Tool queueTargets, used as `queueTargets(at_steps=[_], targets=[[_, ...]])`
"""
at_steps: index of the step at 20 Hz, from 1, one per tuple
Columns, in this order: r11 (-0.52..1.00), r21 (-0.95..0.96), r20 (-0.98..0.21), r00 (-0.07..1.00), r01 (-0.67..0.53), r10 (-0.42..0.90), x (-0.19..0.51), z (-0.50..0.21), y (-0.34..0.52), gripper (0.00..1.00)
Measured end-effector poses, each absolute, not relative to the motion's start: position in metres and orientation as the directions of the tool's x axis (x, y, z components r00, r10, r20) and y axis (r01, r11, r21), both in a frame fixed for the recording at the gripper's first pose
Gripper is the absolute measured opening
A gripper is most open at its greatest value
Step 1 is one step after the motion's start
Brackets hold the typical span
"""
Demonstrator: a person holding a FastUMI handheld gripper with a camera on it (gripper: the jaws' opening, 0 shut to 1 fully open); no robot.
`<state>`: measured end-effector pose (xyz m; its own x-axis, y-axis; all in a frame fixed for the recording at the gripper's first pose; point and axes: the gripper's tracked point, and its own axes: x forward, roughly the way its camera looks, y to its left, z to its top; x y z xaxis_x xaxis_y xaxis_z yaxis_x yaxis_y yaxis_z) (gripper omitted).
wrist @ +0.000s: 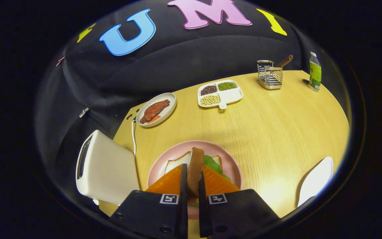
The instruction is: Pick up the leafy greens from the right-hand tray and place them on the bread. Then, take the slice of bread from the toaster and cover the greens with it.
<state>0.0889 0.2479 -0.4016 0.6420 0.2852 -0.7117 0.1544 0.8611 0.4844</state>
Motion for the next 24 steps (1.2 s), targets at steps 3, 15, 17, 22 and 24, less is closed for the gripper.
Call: queueTargets(at_steps=[3, 15, 17, 22, 24], targets=[[0.861, 0.486, -0.722, 0.626, 0.153, 0.296, 0.086, -0.412, 0.243, 0.27], [0.889, 0.453, -0.733, 0.596, 0.067, 0.329, 0.074, -0.425, 0.226, 0.84], [0.898, 0.439, -0.723, 0.607, 0.033, 0.331, 0.071, -0.418, 0.219, 0.97], [0.896, 0.44, -0.678, 0.634, -0.056, 0.372, 0.06, -0.388, 0.204, 0.99], [0.892, 0.443, -0.658, 0.642, -0.094, 0.394, 0.056, -0.372, 0.201, 0.99]])
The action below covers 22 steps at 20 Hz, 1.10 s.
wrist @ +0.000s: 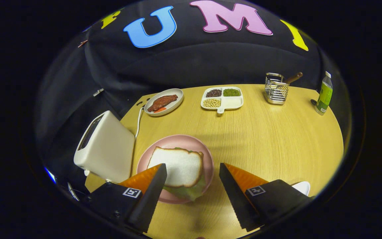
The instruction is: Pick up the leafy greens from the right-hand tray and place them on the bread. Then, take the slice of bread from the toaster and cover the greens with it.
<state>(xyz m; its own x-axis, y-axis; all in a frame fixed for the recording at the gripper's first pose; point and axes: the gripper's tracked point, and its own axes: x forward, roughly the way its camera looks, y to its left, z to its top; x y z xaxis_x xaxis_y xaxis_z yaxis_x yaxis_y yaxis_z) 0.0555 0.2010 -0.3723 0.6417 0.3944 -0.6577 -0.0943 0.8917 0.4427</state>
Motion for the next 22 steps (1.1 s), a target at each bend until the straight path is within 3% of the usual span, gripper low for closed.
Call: queueTargets(at_steps=[11, 22], targets=[[0.892, 0.327, -0.476, 0.761, -0.312, 0.441, 0.057, -0.25, 0.172, 0.99], [0.899, 0.277, -0.343, 0.839, -0.341, 0.424, 0.047, -0.178, 0.131, 0.99]])
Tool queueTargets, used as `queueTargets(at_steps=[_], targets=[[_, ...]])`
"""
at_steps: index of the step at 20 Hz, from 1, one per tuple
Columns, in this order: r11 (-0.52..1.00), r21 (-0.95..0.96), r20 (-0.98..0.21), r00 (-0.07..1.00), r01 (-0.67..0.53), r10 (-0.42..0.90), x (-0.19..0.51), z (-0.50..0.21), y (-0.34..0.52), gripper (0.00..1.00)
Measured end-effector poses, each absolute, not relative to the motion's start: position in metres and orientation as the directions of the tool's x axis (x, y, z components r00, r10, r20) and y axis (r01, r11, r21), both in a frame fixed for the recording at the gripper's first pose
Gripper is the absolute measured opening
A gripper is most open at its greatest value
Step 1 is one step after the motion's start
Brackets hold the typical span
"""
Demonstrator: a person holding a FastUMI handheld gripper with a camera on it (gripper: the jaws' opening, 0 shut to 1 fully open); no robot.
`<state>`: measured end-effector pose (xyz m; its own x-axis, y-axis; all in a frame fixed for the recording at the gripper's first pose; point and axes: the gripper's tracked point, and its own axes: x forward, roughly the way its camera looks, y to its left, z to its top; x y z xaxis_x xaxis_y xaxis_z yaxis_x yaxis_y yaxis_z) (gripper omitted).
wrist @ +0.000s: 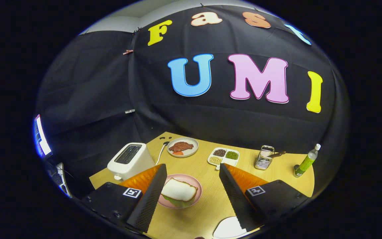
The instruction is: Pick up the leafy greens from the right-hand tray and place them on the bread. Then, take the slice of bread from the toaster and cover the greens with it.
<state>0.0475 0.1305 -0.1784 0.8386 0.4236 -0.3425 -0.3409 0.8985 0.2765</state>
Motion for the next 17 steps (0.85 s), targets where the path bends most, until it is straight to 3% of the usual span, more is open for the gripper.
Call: queueTargets(at_steps=[9, 17], targets=[[0.892, 0.301, -0.272, 0.866, -0.337, 0.419, 0.031, -0.166, 0.128, 0.99], [0.905, 0.267, -0.28, 0.872, -0.33, 0.401, 0.033, -0.166, 0.128, 0.99]])
